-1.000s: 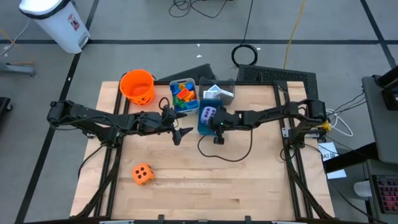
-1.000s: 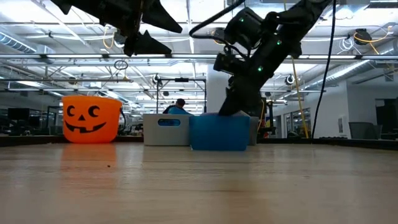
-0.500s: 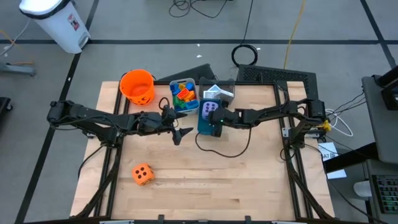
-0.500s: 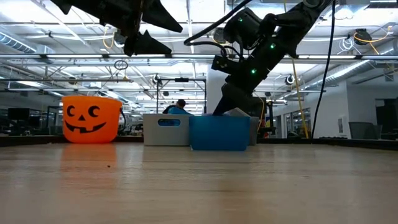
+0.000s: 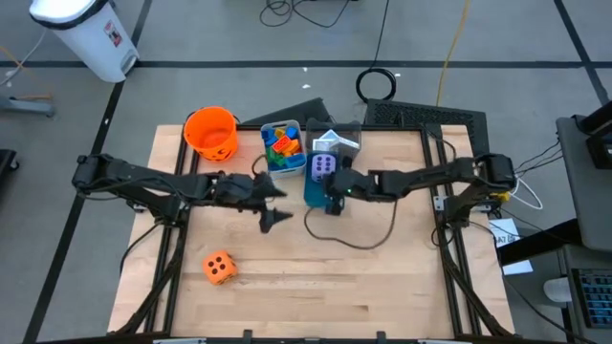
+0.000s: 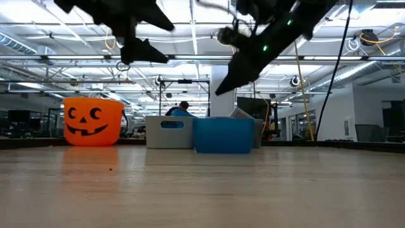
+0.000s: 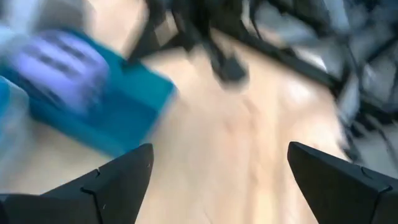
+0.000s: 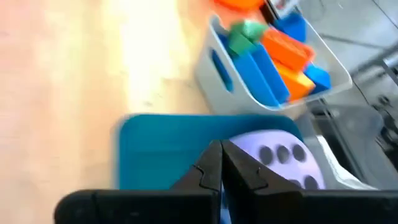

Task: Pick & Place Toys
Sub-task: Put the orange dice into the blue bin

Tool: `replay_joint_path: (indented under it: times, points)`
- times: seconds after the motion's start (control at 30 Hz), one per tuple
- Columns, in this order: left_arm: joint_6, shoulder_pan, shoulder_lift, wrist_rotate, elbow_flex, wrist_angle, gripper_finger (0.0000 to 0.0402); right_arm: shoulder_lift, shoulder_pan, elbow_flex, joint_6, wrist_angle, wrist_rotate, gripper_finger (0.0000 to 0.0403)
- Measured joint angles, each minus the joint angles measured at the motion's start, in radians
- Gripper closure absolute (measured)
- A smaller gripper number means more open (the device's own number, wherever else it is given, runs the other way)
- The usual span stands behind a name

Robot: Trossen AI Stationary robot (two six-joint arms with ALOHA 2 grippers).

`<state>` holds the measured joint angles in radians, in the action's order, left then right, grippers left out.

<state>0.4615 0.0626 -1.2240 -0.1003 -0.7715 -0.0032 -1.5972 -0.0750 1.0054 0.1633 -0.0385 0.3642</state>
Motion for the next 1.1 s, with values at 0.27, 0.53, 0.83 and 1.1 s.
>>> replay_joint_path:
  times: [0.27, 0.53, 0.83, 1.1]
  points:
    - [0.283, 0.169, -0.010, 0.035, -0.204, -0.755, 0.0022, 0.114, 0.141, -0.030, -0.025, -0.021, 0.001, 0.0402]
    - [0.706, 0.401, -0.011, 0.134, -0.157, -0.968, 0.0023, 0.153, 0.198, -0.152, -0.038, -0.210, 0.001, 0.0402]
    - [0.998, 0.610, -0.009, 0.120, -0.152, -1.133, 0.0023, 0.155, 0.203, -0.170, -0.013, -0.248, 0.001, 0.0402]
    - [1.082, 0.672, 0.078, 0.113, 0.007, -1.003, 0.0023, 0.155, 0.203, -0.170, 0.007, -0.263, 0.001, 0.0402]
